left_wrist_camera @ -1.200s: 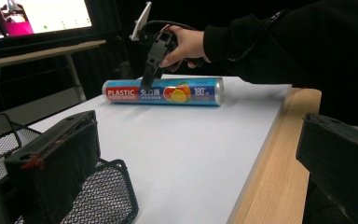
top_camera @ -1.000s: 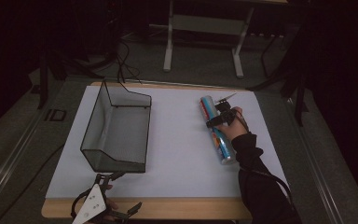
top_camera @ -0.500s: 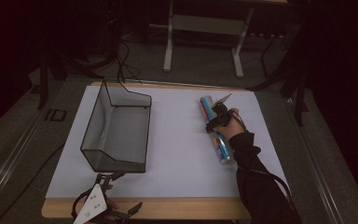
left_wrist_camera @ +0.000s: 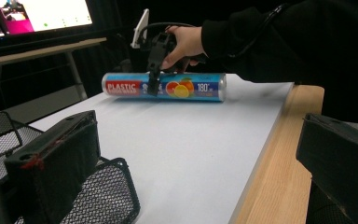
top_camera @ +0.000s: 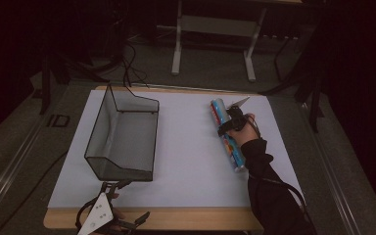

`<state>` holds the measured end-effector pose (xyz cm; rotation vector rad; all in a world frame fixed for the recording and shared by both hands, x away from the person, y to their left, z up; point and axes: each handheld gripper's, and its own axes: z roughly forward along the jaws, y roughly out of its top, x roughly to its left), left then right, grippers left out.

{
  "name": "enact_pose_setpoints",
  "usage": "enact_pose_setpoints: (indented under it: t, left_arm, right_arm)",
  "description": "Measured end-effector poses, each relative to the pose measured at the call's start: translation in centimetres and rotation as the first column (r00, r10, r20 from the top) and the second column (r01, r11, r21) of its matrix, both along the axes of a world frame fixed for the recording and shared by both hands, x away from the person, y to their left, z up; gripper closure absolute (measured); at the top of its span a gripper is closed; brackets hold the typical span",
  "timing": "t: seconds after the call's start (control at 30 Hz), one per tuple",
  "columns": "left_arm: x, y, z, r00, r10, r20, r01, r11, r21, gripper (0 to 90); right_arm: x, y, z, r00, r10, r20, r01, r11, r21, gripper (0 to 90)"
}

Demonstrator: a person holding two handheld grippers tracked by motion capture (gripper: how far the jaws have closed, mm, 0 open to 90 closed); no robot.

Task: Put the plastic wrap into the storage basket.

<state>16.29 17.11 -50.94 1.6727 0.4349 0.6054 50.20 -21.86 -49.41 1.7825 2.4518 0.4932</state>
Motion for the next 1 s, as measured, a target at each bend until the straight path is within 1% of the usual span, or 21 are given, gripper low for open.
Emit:
enact_pose_setpoints:
  t: [0.03, 0.07, 0.1, 0.17, 0.2, 0.23, 0.27, 0.3, 0.4, 0.43, 0.47, 0.5, 0.6, 0.7, 0.77, 0.8, 0.83, 0.9, 0.93, 0.97, 1.0]
  left_arm:
    - [0.0, 0.0, 0.0, 1.0, 0.0, 0.0, 0.0, 1.0, 0.003, 0.1]
    - [0.0, 0.0, 0.0, 1.0, 0.0, 0.0, 0.0, 1.0, 0.003, 0.1]
    - [0.0, 0.0, 0.0, 1.0, 0.001, 0.001, -0.001, 1.0, 0.004, 0.1]
    - [0.0, 0.0, 0.0, 1.0, 0.002, 0.001, -0.002, 1.0, 0.003, 0.1]
    - [0.0, 0.0, 0.0, 1.0, 0.002, 0.001, -0.002, 1.0, 0.003, 0.1]
    - [0.1, 0.0, 0.0, 1.0, 0.002, 0.0, -0.002, 1.0, 0.003, 0.1]
    - [0.1, 0.0, 0.0, 1.0, 0.002, 0.0, -0.002, 1.0, 0.003, 0.1]
    - [0.1, -0.1, 0.0, 1.0, 0.002, 0.0, -0.002, 1.0, 0.003, 0.1]
    - [0.1, -0.1, 0.0, 1.0, 0.001, 0.0, -0.001, 1.0, 0.002, 0.1]
    - [0.1, -0.1, 0.0, 1.0, 0.003, 0.003, -0.003, 1.0, 0.004, 0.1]
    - [0.1, -0.1, 0.0, 1.0, 0.003, 0.003, -0.003, 1.0, 0.004, 0.1]
    - [0.1, -0.1, 0.0, 1.0, 0.005, 0.005, -0.005, 1.0, 0.004, 0.1]
    - [0.1, -0.1, 0.0, 1.0, 0.006, 0.007, -0.006, 1.0, 0.001, 0.1]
    - [0.1, -0.1, 0.0, 1.0, 0.005, 0.005, -0.005, 1.0, 0.001, 0.1]
    - [0.1, -0.1, 0.0, 1.0, 0.004, 0.006, -0.004, 1.0, 0.0, 0.1]
    - [0.1, -0.1, 0.0, 1.0, 0.004, 0.006, -0.004, 1.0, 0.0, 0.1]
    - [0.1, 0.0, 0.0, 1.0, 0.004, 0.009, -0.004, 1.0, -0.001, 0.1]
    - [0.0, 0.0, 0.0, 1.0, 0.003, 0.009, -0.003, 1.0, 0.001, 0.1]
    - [0.0, 0.0, 0.0, 1.0, 0.003, 0.009, -0.003, 1.0, 0.001, 0.1]
    - [0.0, 0.0, 0.0, 1.0, 0.003, 0.009, -0.003, 1.0, 0.001, 0.1]
    - [0.0, 0.0, 0.0, 1.0, 0.003, 0.009, -0.003, 1.0, 0.0, 0.1]
  right_arm:
    - [-0.1, -0.2, 0.5, 0.9998, -0.01, 0.018, 0.01, 1.0, 0.01, 31.6]
    - [-0.2, -0.2, 0.7, 0.9996, -0.014, 0.024, 0.014, 1.0, 0.01, 31.6]
    - [-0.2, -0.4, 1.1, 0.9989, -0.024, 0.04, 0.023, 0.999, 0.023, 31.6]
    - [-0.3, -0.5, 1.7, 0.9987, -0.029, 0.042, 0.027, 0.999, 0.04, 31.6]
    - [-0.3, -0.5, 1.7, 0.9987, -0.029, 0.042, 0.027, 0.999, 0.04, 31.6]
    - [-0.4, -0.6, 2.2, 0.9983, -0.024, 0.053, 0.022, 0.999, 0.042, 31.7]
    - [-0.4, -0.6, 2.2, 0.9983, -0.024, 0.053, 0.022, 0.999, 0.042, 31.7]
    - [-0.5, -0.6, 2.8, 0.9973, -0.03, 0.067, 0.026, 0.998, 0.052, 31.7]
    - [-0.7, -0.6, 3.6, 0.9959, -0.03, 0.086, 0.024, 0.997, 0.069, 31.7]
    - [-0.8, -0.5, 4.0, 0.9946, -0.033, 0.098, 0.025, 0.997, 0.079, 31.7]
    - [-0.8, -0.5, 4.0, 0.9946, -0.033, 0.098, 0.025, 0.997, 0.079, 31.7]
    - [-1.0, -0.3, 4.7, 0.9932, -0.032, 0.112, 0.022, 0.996, 0.089, 31.7]
    - [-1.1, 0.0, 5.5, 0.9907, -0.034, 0.132, 0.02, 0.994, 0.106, 31.7]
    - [-1.3, 0.5, 6.5, 0.9869, -0.044, 0.155, 0.022, 0.99, 0.137, 31.7]
    - [-1.4, 0.9, 7.0, 0.9833, -0.041, 0.177, 0.015, 0.989, 0.146, 31.7]
    - [-1.4, 0.9, 7.0, 0.9833, -0.041, 0.177, 0.015, 0.989, 0.146, 31.7]
    - [-1.6, 1.4, 7.6, 0.9803, -0.037, 0.194, 0.007, 0.989, 0.15, 31.7]
    - [-1.7, 1.6, 8.1, 0.9787, -0.033, 0.203, -0.001, 0.986, 0.167, 31.7]
    - [-1.7, 1.6, 8.1, 0.9787, -0.033, 0.203, -0.001, 0.986, 0.167, 31.7]
    - [-1.7, 1.8, 8.3, 0.9782, -0.035, 0.205, -0.002, 0.984, 0.177, 31.7]
    - [-1.8, 2.3, 8.9, 0.9761, -0.034, 0.215, -0.004, 0.984, 0.177, 31.8]
